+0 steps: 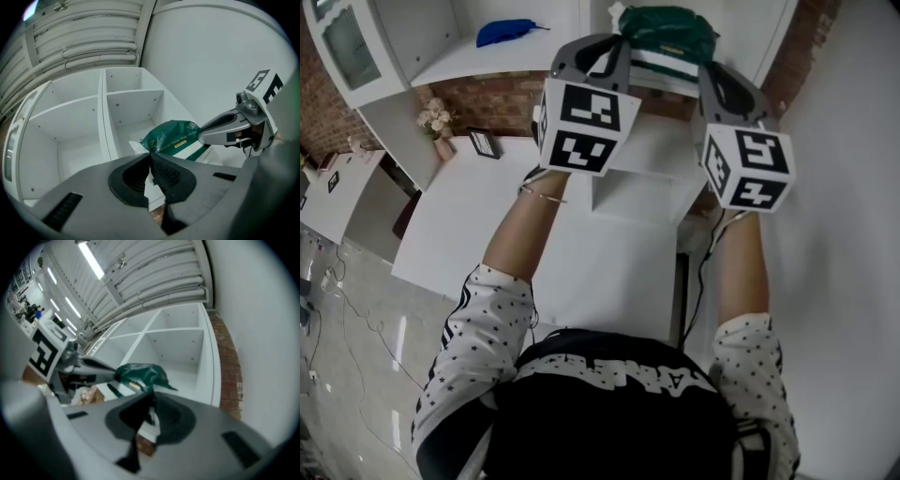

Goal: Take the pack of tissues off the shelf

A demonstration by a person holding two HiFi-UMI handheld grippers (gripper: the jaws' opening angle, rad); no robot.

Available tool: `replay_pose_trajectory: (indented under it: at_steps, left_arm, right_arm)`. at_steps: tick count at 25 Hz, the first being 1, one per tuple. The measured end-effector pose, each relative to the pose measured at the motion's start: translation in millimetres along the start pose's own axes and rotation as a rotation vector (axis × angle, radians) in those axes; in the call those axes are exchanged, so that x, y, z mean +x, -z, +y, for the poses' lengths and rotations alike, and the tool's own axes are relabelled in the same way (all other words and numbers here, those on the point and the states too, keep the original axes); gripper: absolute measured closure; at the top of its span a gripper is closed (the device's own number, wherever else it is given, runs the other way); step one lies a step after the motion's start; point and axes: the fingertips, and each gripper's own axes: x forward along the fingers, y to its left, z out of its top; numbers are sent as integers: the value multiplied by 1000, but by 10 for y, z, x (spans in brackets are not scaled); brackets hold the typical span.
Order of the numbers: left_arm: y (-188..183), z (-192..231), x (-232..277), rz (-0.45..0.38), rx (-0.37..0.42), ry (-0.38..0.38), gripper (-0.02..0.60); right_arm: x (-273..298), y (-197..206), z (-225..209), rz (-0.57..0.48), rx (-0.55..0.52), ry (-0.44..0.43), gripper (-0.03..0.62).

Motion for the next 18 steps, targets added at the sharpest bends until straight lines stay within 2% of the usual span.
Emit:
replay_pose_trajectory:
  at_steps: [18]
  left_arm:
    - [66, -187, -308, -56, -5, -18, 541]
  right_arm:
    - [-336, 63, 144, -58, -34, 28, 537]
